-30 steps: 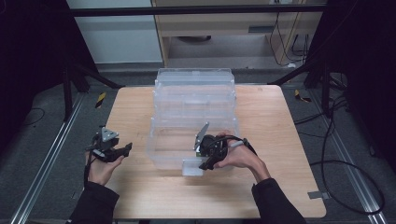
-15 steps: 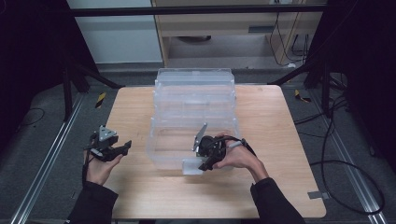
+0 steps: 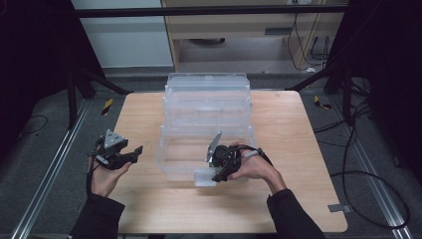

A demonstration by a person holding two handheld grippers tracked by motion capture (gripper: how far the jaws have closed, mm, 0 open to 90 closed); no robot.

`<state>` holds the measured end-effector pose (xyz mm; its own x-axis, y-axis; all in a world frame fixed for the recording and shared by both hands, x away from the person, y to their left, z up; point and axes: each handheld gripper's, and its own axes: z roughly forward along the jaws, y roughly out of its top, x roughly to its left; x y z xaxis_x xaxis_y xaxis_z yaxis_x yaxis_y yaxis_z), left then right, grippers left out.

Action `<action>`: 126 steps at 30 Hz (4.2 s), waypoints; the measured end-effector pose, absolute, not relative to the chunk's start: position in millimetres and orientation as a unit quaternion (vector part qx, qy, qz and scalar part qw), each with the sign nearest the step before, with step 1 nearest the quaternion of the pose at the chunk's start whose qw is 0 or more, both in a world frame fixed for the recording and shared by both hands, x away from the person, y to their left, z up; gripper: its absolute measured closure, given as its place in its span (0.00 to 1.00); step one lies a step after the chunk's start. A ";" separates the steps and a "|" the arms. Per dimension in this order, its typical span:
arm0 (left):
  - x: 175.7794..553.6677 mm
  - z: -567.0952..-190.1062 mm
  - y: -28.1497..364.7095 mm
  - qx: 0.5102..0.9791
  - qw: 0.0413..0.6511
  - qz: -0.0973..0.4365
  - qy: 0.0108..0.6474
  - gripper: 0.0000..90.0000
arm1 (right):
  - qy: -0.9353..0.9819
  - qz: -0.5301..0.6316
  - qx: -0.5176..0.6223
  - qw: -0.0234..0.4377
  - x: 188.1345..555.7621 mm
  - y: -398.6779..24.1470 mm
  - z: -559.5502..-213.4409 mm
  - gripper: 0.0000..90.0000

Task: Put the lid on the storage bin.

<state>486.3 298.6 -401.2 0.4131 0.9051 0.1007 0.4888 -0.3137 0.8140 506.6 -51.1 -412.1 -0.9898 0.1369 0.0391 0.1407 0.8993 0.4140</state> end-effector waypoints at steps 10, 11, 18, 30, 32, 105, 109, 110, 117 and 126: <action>499.3 -378.5 297.4 0.761 0.379 0.294 0.436 0.43 | -0.975 -0.213 -0.069 0.007 507.4 -50.9 -412.2 0.69; 500.9 -375.6 296.8 0.761 0.382 0.294 0.434 0.43 | -0.975 -0.213 -0.069 0.007 507.4 -51.0 -412.2 0.69; 511.3 -354.0 286.8 0.769 0.391 0.293 0.412 0.43 | -0.975 -0.212 -0.066 0.006 506.8 -51.4 -412.1 0.69; 530.4 -325.2 270.2 0.799 0.387 0.284 0.362 0.43 | -0.975 -0.215 -0.061 0.001 506.5 -51.4 -412.5 0.69; 533.0 -320.2 269.3 0.802 0.391 0.281 0.353 0.43 | -0.975 -0.215 -0.062 0.002 506.3 -51.5 -412.4 0.69; 638.2 -292.7 172.2 0.935 0.271 0.206 0.103 0.50 | -0.975 -0.215 -0.048 0.003 508.1 -52.6 -411.6 0.71; 640.8 -296.6 166.5 0.940 0.258 0.206 0.087 0.50 | -0.975 -0.216 -0.047 0.004 508.3 -52.7 -411.6 0.71; 641.6 -297.7 165.9 0.941 0.256 0.205 0.086 0.51 | -0.975 -0.215 -0.049 0.003 508.0 -52.6 -411.7 0.71; 645.9 -303.6 162.7 0.946 0.244 0.199 0.080 0.55 | -0.975 -0.216 -0.048 0.003 508.1 -52.7 -411.8 0.71; 650.2 -309.6 158.2 0.950 0.232 0.198 0.071 0.61 | -0.975 -0.215 -0.048 0.003 508.2 -52.6 -411.7 0.71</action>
